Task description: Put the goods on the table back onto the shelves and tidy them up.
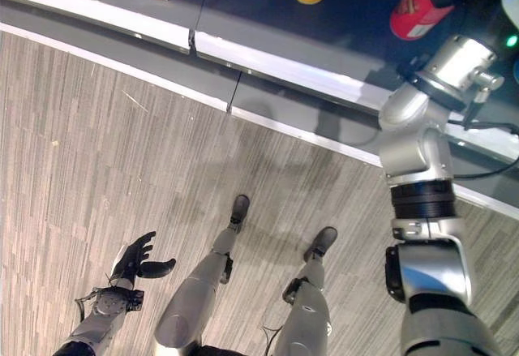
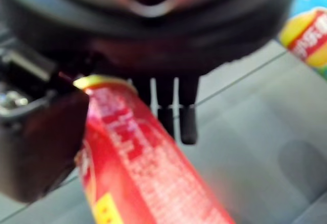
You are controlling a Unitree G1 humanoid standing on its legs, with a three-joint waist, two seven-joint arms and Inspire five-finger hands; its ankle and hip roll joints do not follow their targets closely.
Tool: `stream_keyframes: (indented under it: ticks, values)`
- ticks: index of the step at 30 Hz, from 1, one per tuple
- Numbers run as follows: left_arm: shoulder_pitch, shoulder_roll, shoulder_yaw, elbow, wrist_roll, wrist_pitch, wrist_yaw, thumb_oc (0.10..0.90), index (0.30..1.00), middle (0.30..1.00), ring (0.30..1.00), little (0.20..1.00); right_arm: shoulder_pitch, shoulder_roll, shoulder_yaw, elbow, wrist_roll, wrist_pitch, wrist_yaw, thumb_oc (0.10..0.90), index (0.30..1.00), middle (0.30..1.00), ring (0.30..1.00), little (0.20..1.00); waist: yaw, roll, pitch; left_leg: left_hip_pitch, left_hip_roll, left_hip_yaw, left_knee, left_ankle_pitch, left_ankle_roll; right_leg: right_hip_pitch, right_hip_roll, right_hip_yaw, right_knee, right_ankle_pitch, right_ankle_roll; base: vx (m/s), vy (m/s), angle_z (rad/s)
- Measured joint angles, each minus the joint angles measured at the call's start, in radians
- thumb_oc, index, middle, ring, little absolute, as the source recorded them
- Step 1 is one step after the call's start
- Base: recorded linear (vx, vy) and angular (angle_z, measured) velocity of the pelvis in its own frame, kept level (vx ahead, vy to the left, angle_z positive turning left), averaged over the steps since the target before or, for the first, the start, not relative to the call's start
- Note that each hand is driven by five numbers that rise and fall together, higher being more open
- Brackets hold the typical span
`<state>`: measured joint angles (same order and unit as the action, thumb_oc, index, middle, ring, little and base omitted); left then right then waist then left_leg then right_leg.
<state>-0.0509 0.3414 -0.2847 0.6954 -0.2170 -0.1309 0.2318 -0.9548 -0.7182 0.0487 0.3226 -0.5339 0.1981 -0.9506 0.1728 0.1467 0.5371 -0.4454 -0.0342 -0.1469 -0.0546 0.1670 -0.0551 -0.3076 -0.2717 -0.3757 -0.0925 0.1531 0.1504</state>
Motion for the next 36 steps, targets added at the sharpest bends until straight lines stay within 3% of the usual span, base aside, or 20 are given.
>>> stream_keyframes:
  ticks: [10, 11, 12, 13, 36]
  values:
    - [0.000, -0.002, -0.026, 0.001, 0.000, -0.004, 0.002, 0.800, 0.900, 0.900, 0.900, 0.900, 0.000, 0.002, 0.001, 0.000, 0.000, 0.000, 0.000, 0.400, 0.300, 0.300, 0.300, 0.300, -0.010, 0.000, 0.000, 0.000, 0.000, 0.003, 0.006, 0.000, 0.000, 0.000, -0.001, 0.007, 0.000, 0.001, 0.001, 0.00, 0.000, 0.00]
    - [0.000, -0.002, -0.026, 0.001, 0.000, -0.004, 0.002, 0.800, 0.900, 0.900, 0.900, 0.900, 0.000, 0.003, 0.001, 0.000, 0.000, 0.000, 0.000, 0.685, 0.728, 0.728, 0.728, 0.728, -0.015, 0.000, 0.000, 0.000, -0.001, 0.003, 0.007, 0.000, 0.000, 0.000, -0.001, 0.009, 0.000, 0.002, 0.002, 0.00, 0.000, 0.00]
    - [0.000, -0.002, -0.026, 0.001, 0.000, -0.004, 0.002, 0.800, 0.900, 0.900, 0.900, 0.900, 0.000, 0.003, 0.001, 0.000, 0.000, 0.000, 0.000, 0.767, 0.851, 0.851, 0.851, 0.851, -0.020, 0.000, 0.000, 0.000, -0.001, 0.005, 0.009, 0.000, 0.000, 0.000, -0.002, 0.010, 0.000, 0.002, 0.002, 0.00, 0.000, 0.00]
    - [0.000, -0.002, -0.026, 0.001, 0.000, -0.004, 0.002, 0.800, 0.900, 0.900, 0.900, 0.900, 0.000, 0.004, 0.002, 0.000, 0.000, 0.001, 0.000, 0.800, 0.900, 0.900, 0.900, 0.900, -0.020, 0.000, 0.000, 0.000, -0.002, 0.006, 0.010, 0.000, 0.000, 0.000, -0.002, 0.012, 0.000, 0.003, 0.002, 0.00, 0.000, 0.00]
    - [0.000, -0.003, -0.026, 0.025, 0.002, -0.004, 0.004, 0.800, 0.900, 0.900, 0.900, 0.900, 0.000, 0.023, 0.011, 0.000, 0.013, -0.007, -0.012, 0.800, 0.900, 0.900, 0.900, 0.900, -0.027, 0.000, 0.000, -0.001, -0.009, 0.023, 0.032, 0.000, 0.000, 0.000, -0.011, 0.029, 0.000, 0.023, 0.006, 0.00, 0.000, -0.01]
